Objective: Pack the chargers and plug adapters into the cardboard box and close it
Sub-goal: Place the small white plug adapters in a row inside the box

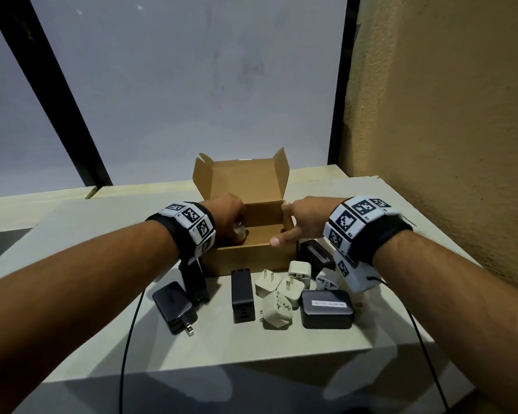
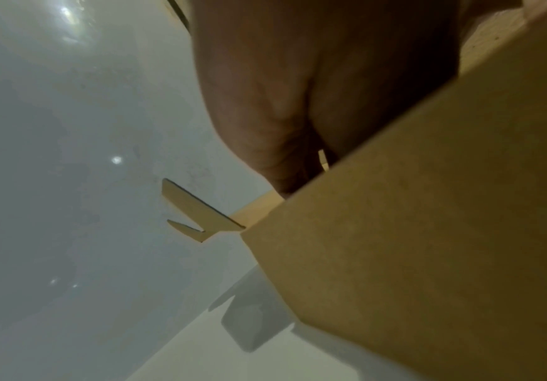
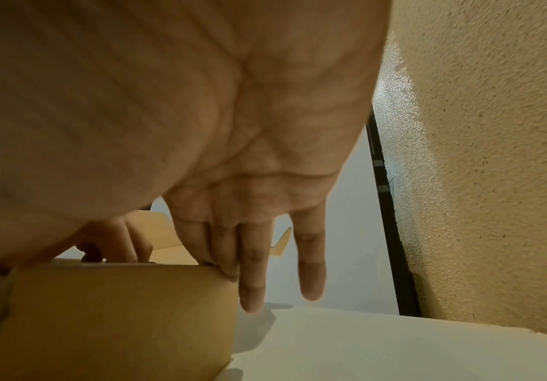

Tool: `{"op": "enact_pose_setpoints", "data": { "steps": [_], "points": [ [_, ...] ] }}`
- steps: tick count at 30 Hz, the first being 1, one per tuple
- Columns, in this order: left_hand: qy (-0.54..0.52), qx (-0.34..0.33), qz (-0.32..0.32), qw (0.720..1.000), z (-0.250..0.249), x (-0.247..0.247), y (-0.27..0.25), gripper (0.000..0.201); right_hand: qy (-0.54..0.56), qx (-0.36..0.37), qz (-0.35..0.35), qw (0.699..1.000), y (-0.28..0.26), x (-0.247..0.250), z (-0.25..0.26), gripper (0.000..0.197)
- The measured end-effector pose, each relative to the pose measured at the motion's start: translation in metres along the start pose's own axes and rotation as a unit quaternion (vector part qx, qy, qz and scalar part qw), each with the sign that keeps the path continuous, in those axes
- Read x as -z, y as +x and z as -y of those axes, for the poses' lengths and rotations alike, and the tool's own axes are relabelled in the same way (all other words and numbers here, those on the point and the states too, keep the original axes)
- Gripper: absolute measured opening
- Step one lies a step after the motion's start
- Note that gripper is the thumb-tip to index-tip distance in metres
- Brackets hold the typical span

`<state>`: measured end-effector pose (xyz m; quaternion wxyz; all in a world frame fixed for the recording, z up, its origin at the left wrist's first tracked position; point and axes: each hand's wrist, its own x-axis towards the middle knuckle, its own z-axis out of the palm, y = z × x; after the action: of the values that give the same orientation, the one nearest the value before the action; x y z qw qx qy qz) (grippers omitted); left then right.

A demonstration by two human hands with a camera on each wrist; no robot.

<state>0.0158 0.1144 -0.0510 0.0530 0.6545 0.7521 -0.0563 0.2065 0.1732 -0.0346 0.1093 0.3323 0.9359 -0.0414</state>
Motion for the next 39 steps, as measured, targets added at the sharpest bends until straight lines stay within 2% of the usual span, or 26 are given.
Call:
{"op": "enact_pose_setpoints", "data": {
  "steps": [12,18,25,29,34,37,39],
  "points": [
    [0.066,-0.054,-0.063,0.994,-0.005,-0.001,-0.002,0.031,-0.003,-0.001,-0.010,1.000,-0.004,0.000,0.001,0.083],
    [0.066,-0.020,-0.056,0.996,-0.006,0.001,0.003,0.037,-0.009,-0.002,-0.001,1.000,-0.003,0.002,0.002,0.086],
    [0.087,-0.027,-0.099,0.991,-0.011,0.004,-0.005,0.041,-0.007,-0.009,0.006,1.000,-0.004,0.003,0.003,0.084],
    [0.042,-0.054,-0.125,0.990,-0.024,0.021,-0.030,0.033,0.000,-0.018,0.007,1.000,-0.003,0.002,0.004,0.083],
    [-0.032,-0.166,-0.139,0.976,-0.048,0.036,-0.085,0.029,-0.014,-0.019,-0.009,1.000,-0.009,0.004,0.006,0.073],
    [-0.048,-0.196,-0.107,0.974,-0.061,0.024,-0.119,0.039,-0.025,-0.019,-0.016,0.999,-0.009,0.004,0.007,0.066],
    [-0.031,-0.192,-0.089,0.977,-0.068,0.009,-0.135,0.053,-0.020,-0.028,-0.017,0.999,-0.010,0.004,0.008,0.072]
  ]
}}
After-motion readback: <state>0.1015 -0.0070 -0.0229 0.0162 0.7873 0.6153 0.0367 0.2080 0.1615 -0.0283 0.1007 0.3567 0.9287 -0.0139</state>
